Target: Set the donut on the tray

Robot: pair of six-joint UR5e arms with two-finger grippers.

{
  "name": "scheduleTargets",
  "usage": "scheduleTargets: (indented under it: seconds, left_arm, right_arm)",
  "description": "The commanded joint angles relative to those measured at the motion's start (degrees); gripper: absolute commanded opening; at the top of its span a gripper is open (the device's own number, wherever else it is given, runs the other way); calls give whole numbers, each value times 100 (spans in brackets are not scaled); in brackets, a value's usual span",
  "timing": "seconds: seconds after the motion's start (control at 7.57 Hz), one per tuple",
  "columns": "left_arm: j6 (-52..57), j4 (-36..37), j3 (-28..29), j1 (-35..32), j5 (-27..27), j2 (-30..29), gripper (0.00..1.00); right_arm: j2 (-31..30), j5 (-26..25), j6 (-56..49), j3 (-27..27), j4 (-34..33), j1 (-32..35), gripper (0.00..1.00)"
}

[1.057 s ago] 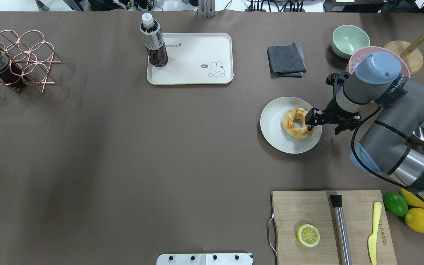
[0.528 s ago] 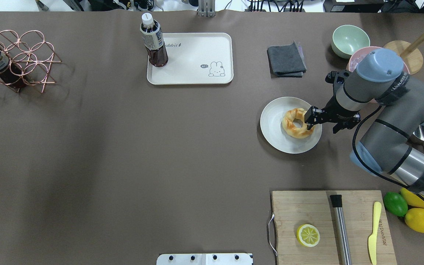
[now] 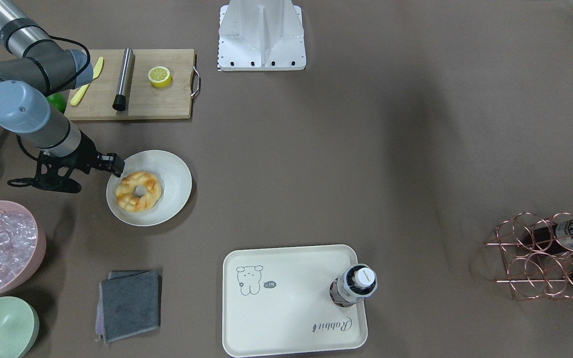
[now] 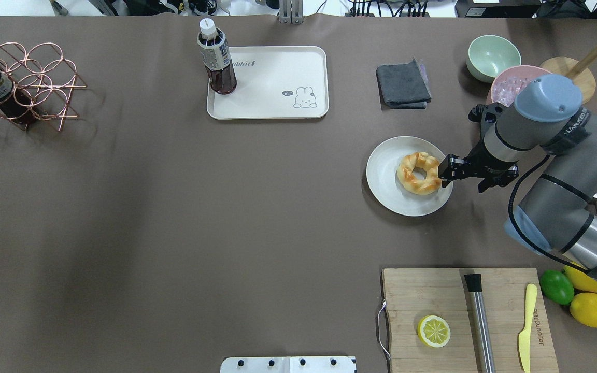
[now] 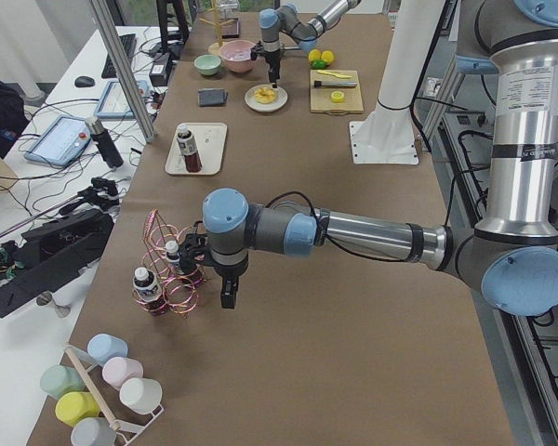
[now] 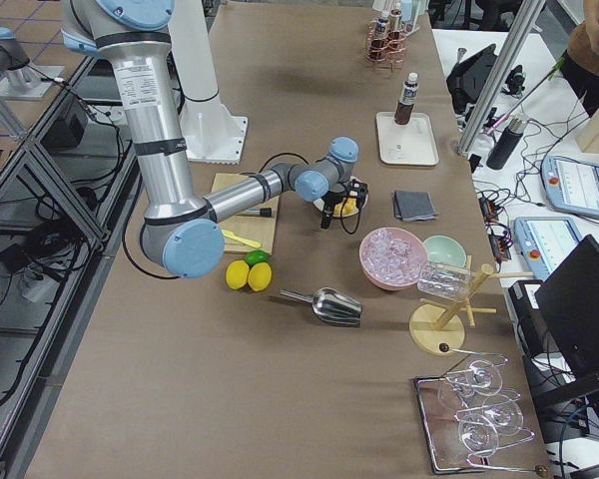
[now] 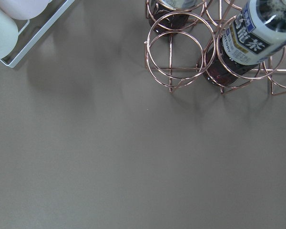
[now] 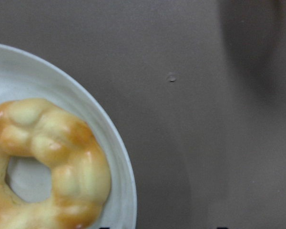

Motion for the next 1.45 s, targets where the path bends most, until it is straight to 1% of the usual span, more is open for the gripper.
scheduleTargets:
  seconds: [0.0,0.4,0.66,1.06,1.32]
  left_arm:
    - [9,-5,-29,0,6,-2,99]
    - [0,-5,-20,0,6,6,99]
    - [0,4,-29,0,-12,15,99]
    - [0,-4,-38,0,6,50,99]
    - [0,4,-29,0,6,50,99]
  right_arm:
    - [14,-79,17,-18,4,-105,73]
    - [49,-79,0,-87,4,-122,55]
    - [102,-44,-53,-123,-5,-122,0]
    - [190,105,-88,-97,-5,35,0]
    - [207,569,-88,17,-14,403,0]
